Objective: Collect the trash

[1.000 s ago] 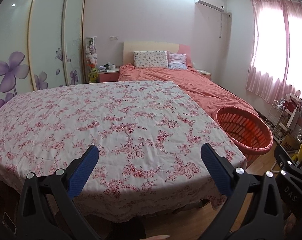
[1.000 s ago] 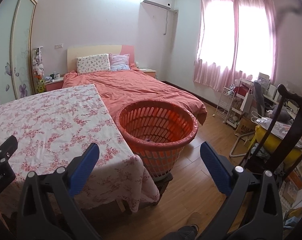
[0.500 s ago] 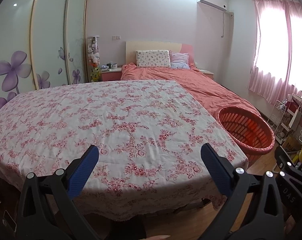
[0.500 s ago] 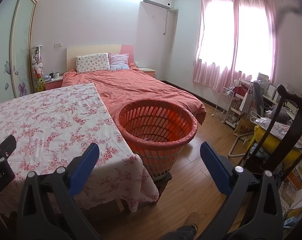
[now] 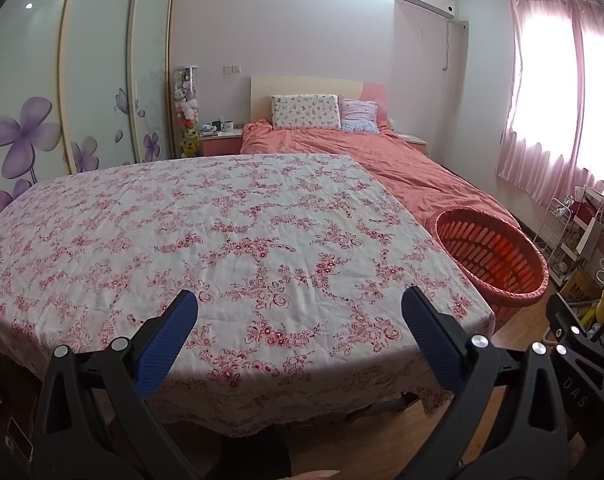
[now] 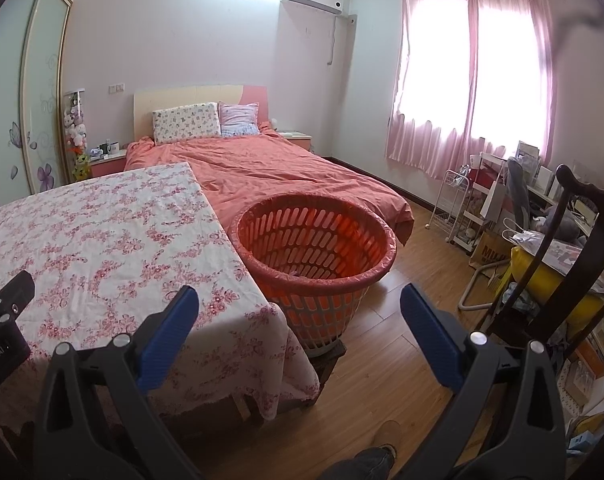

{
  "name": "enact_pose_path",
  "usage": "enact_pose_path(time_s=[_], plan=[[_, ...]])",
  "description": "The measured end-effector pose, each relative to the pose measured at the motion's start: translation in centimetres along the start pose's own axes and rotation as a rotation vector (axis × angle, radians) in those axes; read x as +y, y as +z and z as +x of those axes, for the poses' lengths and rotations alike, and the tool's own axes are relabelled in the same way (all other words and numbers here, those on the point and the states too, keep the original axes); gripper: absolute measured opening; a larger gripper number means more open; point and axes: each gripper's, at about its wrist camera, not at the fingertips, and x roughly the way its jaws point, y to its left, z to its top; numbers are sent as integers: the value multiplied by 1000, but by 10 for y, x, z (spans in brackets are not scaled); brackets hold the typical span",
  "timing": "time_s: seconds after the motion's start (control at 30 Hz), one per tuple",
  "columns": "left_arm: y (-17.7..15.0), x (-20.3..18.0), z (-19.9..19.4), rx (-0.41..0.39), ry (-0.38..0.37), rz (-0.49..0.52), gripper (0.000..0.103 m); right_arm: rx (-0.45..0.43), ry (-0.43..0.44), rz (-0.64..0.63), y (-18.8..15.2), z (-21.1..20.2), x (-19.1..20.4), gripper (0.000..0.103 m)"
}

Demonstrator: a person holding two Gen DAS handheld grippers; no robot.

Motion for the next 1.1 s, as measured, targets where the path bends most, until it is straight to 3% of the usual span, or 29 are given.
enact_pose_path(time_s=[1.1], plan=[[1, 1, 0, 7, 1, -4, 100, 6, 4, -2, -2, 0, 0, 98]])
